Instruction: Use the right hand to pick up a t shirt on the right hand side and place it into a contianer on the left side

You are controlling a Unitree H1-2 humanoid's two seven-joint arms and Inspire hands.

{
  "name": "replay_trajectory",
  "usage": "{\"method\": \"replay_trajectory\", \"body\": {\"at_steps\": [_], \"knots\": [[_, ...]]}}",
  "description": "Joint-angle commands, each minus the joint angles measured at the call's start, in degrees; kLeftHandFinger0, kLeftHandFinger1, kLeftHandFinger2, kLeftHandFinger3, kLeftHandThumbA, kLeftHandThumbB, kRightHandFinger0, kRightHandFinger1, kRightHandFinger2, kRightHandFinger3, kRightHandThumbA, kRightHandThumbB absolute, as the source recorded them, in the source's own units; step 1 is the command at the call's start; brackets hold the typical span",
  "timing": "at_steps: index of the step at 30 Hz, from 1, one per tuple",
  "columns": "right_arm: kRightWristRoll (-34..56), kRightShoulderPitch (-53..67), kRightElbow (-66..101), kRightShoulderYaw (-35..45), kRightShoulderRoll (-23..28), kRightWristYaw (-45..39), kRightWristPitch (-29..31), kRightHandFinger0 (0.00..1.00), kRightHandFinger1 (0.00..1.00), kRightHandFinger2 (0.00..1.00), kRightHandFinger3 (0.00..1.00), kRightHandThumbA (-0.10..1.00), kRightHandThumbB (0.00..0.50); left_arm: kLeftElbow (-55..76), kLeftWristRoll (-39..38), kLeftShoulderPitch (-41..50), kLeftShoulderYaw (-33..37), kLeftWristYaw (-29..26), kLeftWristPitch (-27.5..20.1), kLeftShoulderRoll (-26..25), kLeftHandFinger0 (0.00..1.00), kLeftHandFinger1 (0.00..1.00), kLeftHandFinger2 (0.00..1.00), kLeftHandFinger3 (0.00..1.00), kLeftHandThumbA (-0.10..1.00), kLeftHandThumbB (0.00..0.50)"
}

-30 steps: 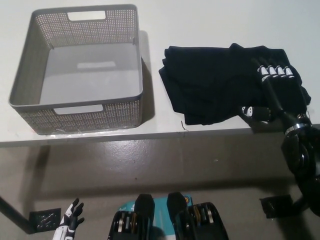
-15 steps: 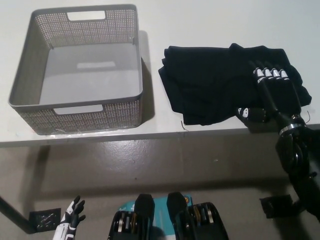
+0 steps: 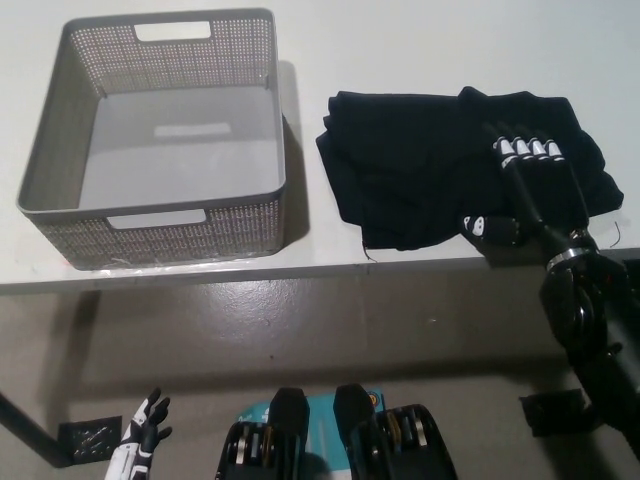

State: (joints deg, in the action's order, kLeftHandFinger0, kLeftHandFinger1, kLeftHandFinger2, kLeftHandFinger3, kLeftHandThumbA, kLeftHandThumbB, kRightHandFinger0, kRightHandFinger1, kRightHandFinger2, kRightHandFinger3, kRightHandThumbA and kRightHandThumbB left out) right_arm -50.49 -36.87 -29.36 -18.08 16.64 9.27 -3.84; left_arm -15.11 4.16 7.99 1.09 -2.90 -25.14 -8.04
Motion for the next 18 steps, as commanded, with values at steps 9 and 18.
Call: {"method": "replay_trajectory", "body": {"at_steps": [9, 18], "knots": [[1.8, -4.5, -1.7, 0.5, 0.7, 1.4, 0.2, 1.0, 1.0, 1.0, 1.0, 0.96, 0.41, 2.1, -0.2, -1.7, 0.3, 0.5, -1.8, -0.1, 0.96, 1.0, 1.0, 1.0, 1.0, 0.275], [2.5, -6.7, -5.5, 0.1, 0.0, 1.2, 0.0, 1.0, 1.0, 1.0, 1.0, 0.96, 0.403, 2.1, 0.2, -2.7, 0.4, 0.4, -1.8, 0.1, 0.94, 1.0, 1.0, 1.0, 1.0, 0.268]]}}
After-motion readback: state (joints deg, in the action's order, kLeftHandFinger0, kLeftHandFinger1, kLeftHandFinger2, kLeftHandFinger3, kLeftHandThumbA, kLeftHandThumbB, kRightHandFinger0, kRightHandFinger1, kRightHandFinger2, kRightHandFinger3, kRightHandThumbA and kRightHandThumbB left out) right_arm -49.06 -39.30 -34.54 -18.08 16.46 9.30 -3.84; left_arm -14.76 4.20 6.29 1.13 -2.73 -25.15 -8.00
